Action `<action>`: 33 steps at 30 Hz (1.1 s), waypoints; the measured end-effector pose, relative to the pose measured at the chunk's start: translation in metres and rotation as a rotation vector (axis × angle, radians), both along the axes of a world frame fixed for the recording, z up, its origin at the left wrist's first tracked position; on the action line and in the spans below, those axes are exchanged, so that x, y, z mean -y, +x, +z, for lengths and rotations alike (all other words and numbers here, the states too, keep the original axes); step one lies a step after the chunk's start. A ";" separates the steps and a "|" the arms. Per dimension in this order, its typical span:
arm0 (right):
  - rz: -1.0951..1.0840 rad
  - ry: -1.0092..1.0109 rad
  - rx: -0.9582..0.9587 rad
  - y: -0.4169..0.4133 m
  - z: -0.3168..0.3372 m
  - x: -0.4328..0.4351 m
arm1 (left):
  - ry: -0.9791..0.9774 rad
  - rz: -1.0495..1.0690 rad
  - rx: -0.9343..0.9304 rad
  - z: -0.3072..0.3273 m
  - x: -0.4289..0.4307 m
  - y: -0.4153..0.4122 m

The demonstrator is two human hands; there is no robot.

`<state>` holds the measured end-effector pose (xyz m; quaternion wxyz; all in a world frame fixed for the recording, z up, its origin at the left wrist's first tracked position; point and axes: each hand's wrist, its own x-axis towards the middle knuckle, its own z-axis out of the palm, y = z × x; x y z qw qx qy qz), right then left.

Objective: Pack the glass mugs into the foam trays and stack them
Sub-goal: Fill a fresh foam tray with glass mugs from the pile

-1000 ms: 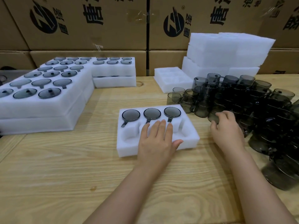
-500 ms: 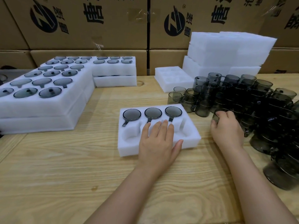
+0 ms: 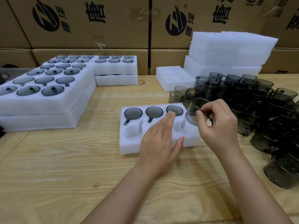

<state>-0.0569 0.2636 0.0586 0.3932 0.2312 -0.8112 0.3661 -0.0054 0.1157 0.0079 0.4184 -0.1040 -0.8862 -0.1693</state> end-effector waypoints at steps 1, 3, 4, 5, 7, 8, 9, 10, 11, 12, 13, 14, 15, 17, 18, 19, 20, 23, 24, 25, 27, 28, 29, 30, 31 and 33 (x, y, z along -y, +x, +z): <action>0.104 -0.028 -0.005 0.006 0.002 0.006 | 0.099 -0.048 0.029 0.003 0.000 0.002; 0.304 -0.068 0.050 0.016 0.001 0.018 | 0.264 -0.113 0.122 0.007 0.000 0.007; 0.381 -0.073 0.086 0.020 -0.001 0.023 | 0.316 -0.131 0.165 0.009 0.000 0.009; 0.431 -0.072 0.116 0.023 -0.003 0.027 | 0.355 -0.140 0.190 0.009 0.000 0.010; 0.466 -0.071 0.152 0.025 -0.006 0.031 | 0.428 -0.139 0.193 0.009 0.001 0.011; 0.464 -0.073 0.161 0.025 -0.007 0.033 | 0.464 -0.127 0.185 0.008 0.001 0.010; 0.453 -0.075 0.166 0.025 -0.007 0.033 | 0.497 -0.104 0.181 0.008 0.000 0.009; 0.429 -0.077 0.167 0.024 -0.007 0.034 | 0.529 -0.070 0.180 0.008 -0.001 0.008; 0.383 -0.079 0.163 0.024 -0.008 0.036 | 0.561 -0.034 0.183 0.007 -0.002 0.007; 0.321 -0.079 0.153 0.025 -0.009 0.038 | 0.590 -0.002 0.182 0.006 -0.003 0.004; 0.260 -0.081 0.144 0.026 -0.009 0.041 | 0.609 0.022 0.178 0.005 -0.003 0.003; 0.220 -0.090 0.150 0.027 -0.010 0.043 | 0.618 0.036 0.178 0.004 -0.002 0.001; 0.207 -0.100 0.186 0.029 -0.010 0.046 | 0.617 0.041 0.181 0.004 -0.002 0.000; 0.227 -0.088 0.309 0.032 -0.011 0.051 | 0.603 0.053 0.183 0.005 -0.003 0.000; 0.245 -0.072 0.365 0.033 -0.012 0.053 | 0.600 0.063 0.180 0.006 -0.004 0.000; 0.265 -0.072 0.409 0.032 -0.014 0.055 | 0.603 0.066 0.179 0.006 -0.004 0.000; 0.286 -0.094 0.443 0.031 -0.015 0.055 | 0.608 0.057 0.176 0.005 -0.003 0.000; 0.322 -0.133 0.446 0.023 -0.016 0.046 | 0.554 0.021 0.129 0.003 -0.001 0.001; 0.328 -0.127 0.440 0.018 -0.015 0.040 | 0.504 0.021 0.107 0.003 -0.001 0.001; 0.333 -0.131 0.450 0.014 -0.014 0.035 | 0.436 0.033 0.087 0.002 -0.002 0.001; 0.338 -0.141 0.493 0.006 -0.013 0.023 | 0.275 0.077 0.059 0.000 -0.003 0.001; 0.338 -0.129 0.510 0.003 -0.012 0.019 | 0.217 0.095 0.051 0.000 -0.003 0.001; 0.338 -0.112 0.530 0.000 -0.013 0.015 | 0.181 0.108 0.045 -0.001 -0.002 0.000; 0.346 -0.102 0.554 -0.003 -0.013 0.012 | 0.153 0.116 0.037 -0.002 -0.001 -0.001; 0.365 -0.103 0.577 -0.005 -0.014 0.010 | 0.125 0.121 0.021 -0.003 -0.001 -0.002; 0.434 -0.153 0.611 -0.008 -0.015 0.007 | 0.081 0.117 -0.015 -0.004 0.000 -0.003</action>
